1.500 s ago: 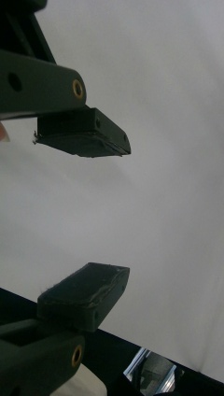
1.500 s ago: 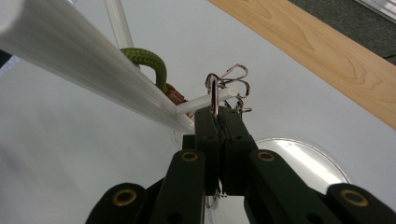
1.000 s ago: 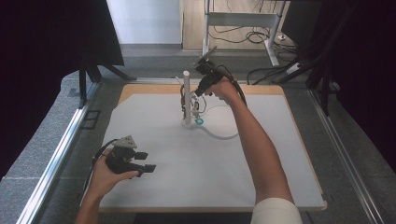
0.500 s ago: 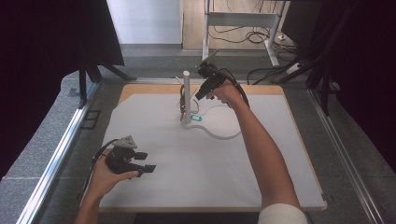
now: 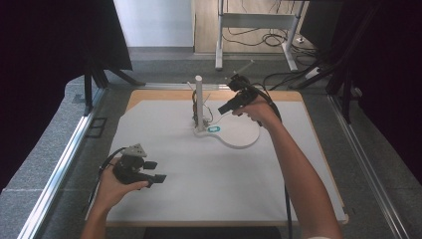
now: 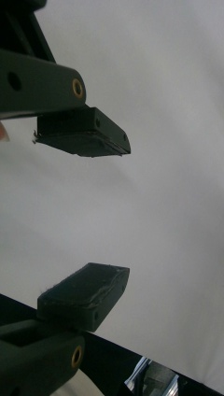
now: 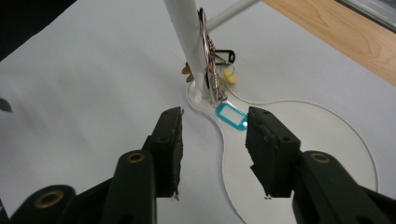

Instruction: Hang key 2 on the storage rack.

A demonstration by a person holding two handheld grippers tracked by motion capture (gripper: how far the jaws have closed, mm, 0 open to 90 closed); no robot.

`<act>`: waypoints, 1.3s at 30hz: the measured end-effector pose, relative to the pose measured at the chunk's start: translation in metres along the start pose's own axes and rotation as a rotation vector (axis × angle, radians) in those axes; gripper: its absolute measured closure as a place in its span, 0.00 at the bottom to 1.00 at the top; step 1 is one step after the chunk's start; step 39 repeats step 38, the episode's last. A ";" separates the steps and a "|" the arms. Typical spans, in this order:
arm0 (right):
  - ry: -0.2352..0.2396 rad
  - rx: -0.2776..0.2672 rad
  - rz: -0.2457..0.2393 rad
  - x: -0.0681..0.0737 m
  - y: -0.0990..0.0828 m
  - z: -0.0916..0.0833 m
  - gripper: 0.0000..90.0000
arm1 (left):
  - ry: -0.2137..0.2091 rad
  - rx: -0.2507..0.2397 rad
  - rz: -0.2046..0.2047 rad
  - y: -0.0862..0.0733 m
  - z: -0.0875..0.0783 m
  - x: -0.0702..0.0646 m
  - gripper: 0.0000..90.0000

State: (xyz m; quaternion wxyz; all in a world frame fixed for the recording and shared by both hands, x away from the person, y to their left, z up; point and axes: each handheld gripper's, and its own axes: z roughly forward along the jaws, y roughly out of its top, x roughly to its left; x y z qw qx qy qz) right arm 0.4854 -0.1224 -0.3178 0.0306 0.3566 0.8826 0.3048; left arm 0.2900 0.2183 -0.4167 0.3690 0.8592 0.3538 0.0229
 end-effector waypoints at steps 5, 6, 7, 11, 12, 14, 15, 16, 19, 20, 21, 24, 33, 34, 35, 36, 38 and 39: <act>0.006 -0.062 0.007 -0.001 -0.038 -0.010 0.59 | -0.010 -0.007 0.002 0.001 -0.001 0.002 0.40; 0.003 -0.071 0.010 -0.001 -0.046 -0.012 0.58 | -0.010 -0.009 0.002 0.002 -0.002 0.003 0.40; -0.005 -0.082 0.003 0.000 -0.055 -0.013 0.58 | -0.009 -0.012 0.000 0.002 -0.002 0.003 0.40; -0.002 -0.141 0.005 0.002 -0.093 -0.020 0.57 | -0.007 -0.014 0.000 0.002 -0.001 0.005 0.40; -0.002 -0.141 0.005 0.002 -0.093 -0.020 0.57 | -0.007 -0.014 0.000 0.002 -0.001 0.005 0.40; 0.004 -0.168 0.014 0.002 -0.123 -0.019 0.57 | -0.006 -0.001 0.007 0.003 0.001 0.005 0.40; 0.001 -0.172 0.015 0.001 -0.133 -0.017 0.56 | -0.004 0.001 0.001 0.002 0.002 0.004 0.40; 0.001 -0.175 0.019 0.001 -0.142 -0.016 0.56 | -0.002 0.007 0.002 0.002 0.002 0.004 0.40; -0.002 -0.200 0.022 0.002 -0.169 -0.014 0.56 | 0.002 0.012 0.003 0.002 0.003 0.003 0.40; -0.006 -0.205 0.020 0.003 -0.178 -0.014 0.56 | 0.004 0.012 0.001 0.002 0.003 0.003 0.40; -0.014 -0.206 0.018 0.003 -0.185 -0.013 0.56 | 0.006 0.014 0.000 0.002 0.003 0.003 0.40; -0.024 -0.220 0.027 0.003 -0.203 -0.012 0.56 | 0.010 0.017 -0.004 0.001 0.004 0.002 0.40; -0.049 -0.243 0.023 0.005 -0.219 -0.010 0.54 | 0.013 0.039 0.003 0.001 0.008 0.000 0.40; -0.049 -0.243 0.023 0.005 -0.219 -0.010 0.54 | 0.013 0.039 0.003 0.001 0.008 0.000 0.39; -0.057 -0.254 0.026 0.005 -0.220 -0.011 0.52 | 0.012 0.038 0.002 0.001 0.009 0.000 0.39; -0.067 -0.252 0.028 0.005 -0.221 -0.011 0.50 | 0.013 0.038 0.003 0.001 0.008 0.000 0.39; -0.098 -0.237 0.030 0.004 -0.224 -0.009 0.47 | 0.013 0.037 0.006 0.001 0.008 0.000 0.39; -0.098 -0.237 0.030 0.004 -0.224 -0.009 0.47 | 0.013 0.037 0.006 0.001 0.008 0.000 0.39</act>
